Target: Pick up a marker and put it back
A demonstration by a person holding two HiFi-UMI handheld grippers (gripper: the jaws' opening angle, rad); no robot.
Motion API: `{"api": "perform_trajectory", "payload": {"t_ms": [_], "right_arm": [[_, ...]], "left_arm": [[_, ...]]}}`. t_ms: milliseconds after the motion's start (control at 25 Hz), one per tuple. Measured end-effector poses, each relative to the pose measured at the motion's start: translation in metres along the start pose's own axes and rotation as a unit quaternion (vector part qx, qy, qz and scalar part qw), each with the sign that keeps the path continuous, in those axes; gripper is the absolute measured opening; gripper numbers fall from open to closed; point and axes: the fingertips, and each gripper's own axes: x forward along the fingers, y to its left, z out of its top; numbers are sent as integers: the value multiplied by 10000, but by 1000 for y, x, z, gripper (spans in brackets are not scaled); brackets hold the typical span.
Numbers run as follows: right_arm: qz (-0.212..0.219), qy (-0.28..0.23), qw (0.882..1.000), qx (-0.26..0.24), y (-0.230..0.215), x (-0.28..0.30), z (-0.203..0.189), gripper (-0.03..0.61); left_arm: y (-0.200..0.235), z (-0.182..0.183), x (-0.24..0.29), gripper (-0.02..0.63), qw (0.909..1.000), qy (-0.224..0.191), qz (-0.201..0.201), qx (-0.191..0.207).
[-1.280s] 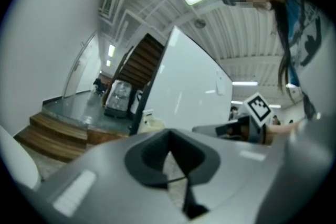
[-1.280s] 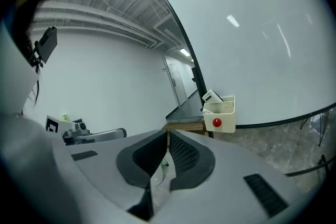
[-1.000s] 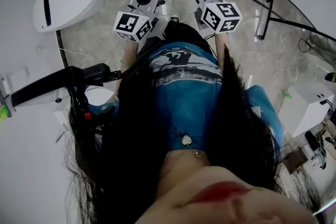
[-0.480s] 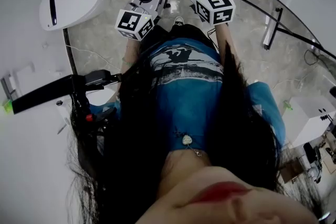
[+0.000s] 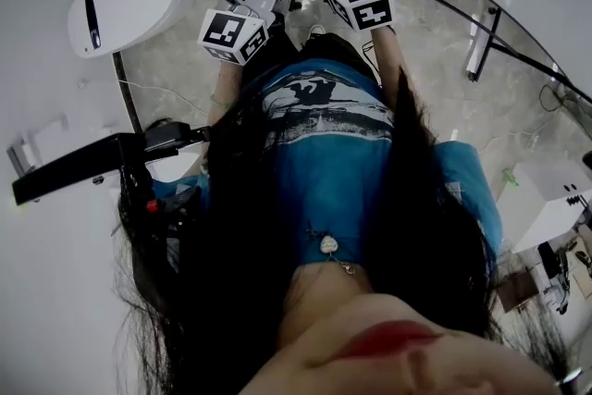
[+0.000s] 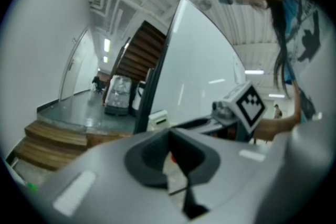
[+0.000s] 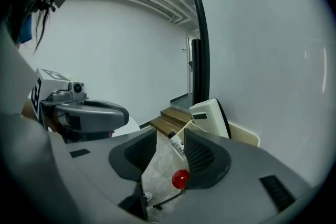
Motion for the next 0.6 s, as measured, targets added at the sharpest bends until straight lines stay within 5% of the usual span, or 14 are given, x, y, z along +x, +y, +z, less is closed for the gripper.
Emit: {"api": "perform_trajectory", "payload": {"t_ms": [200,600], "right_arm": [[-373,326,9987,-101,-12,5,-5,152],[-1457,1191,9787,-820,-21,85,2,152]], "left_arm": [[3,13,13,2,9991,117,-393,128],[106,24,23,2,9954,202,-935,3]]}}
